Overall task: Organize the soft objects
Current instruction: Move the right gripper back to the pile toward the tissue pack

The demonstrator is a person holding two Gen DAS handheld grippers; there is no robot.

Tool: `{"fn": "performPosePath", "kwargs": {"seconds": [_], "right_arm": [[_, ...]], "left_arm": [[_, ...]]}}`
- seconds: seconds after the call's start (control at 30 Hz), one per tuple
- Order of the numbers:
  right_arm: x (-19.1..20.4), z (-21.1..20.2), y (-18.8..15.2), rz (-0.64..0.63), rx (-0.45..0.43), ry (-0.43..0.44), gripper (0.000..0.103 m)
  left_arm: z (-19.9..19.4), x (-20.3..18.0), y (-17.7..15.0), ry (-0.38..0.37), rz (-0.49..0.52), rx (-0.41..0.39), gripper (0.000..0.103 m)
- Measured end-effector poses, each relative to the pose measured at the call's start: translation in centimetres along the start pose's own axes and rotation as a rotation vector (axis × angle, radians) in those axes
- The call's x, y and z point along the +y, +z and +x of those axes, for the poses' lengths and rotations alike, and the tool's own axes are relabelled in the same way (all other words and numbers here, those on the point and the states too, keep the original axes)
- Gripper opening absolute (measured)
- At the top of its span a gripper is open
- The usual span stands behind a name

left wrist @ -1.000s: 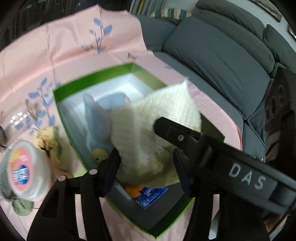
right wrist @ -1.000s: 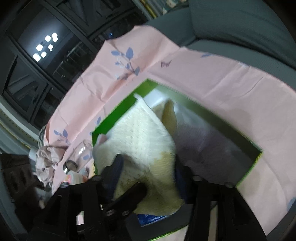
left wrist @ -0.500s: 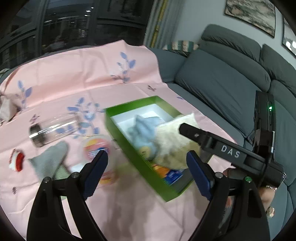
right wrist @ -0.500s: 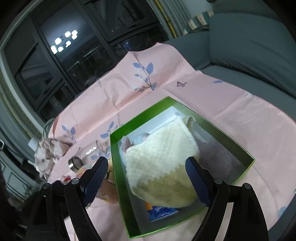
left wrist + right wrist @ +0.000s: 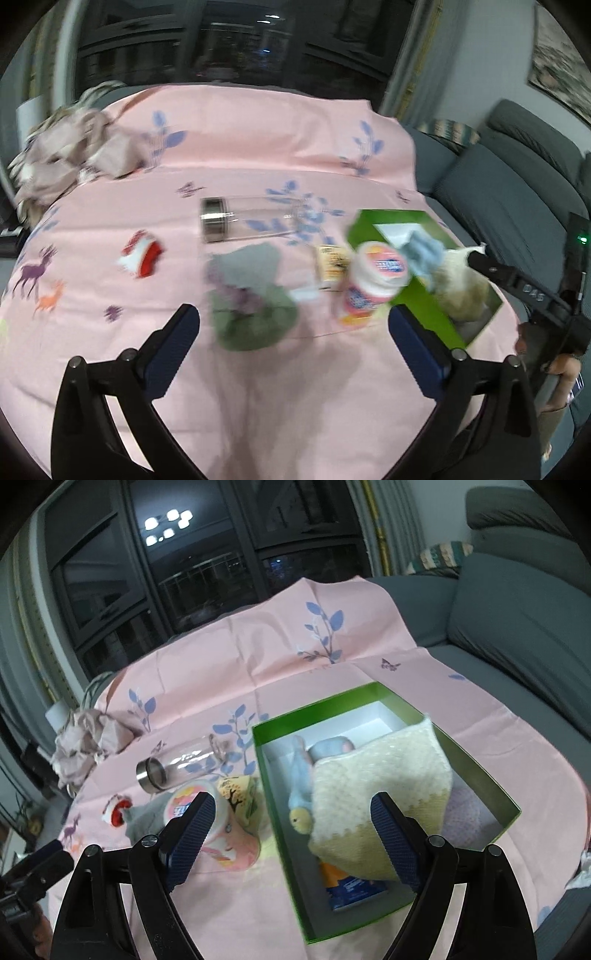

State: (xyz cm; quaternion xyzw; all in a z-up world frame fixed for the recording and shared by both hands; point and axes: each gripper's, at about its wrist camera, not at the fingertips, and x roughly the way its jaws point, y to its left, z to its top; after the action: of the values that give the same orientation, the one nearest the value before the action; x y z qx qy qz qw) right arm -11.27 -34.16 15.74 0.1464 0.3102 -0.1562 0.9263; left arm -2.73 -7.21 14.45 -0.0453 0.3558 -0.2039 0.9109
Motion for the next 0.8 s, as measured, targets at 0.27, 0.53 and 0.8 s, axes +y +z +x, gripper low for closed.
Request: {"fn": "performPosePath", "kwargs": {"seconds": [0.27, 0.53, 0.8], "right_arm": [[3.6, 0.6, -0.8, -0.083, 0.025, -0.014, 0.087], [6.5, 1.3, -0.5, -0.114, 0.144, 0.074, 0.087], [15.0, 6.4, 6.9, -0.307, 0.406, 0.109, 0.087]], "left_arm": [[1.2, 7.1, -2.3, 0.119, -0.158, 0.005, 0.101], [2.4, 11.3, -3.6, 0.181, -0.260, 0.041, 0.101], [2.6, 11.8, -3.6, 0.176, -0.286, 0.051, 0.101]]}}
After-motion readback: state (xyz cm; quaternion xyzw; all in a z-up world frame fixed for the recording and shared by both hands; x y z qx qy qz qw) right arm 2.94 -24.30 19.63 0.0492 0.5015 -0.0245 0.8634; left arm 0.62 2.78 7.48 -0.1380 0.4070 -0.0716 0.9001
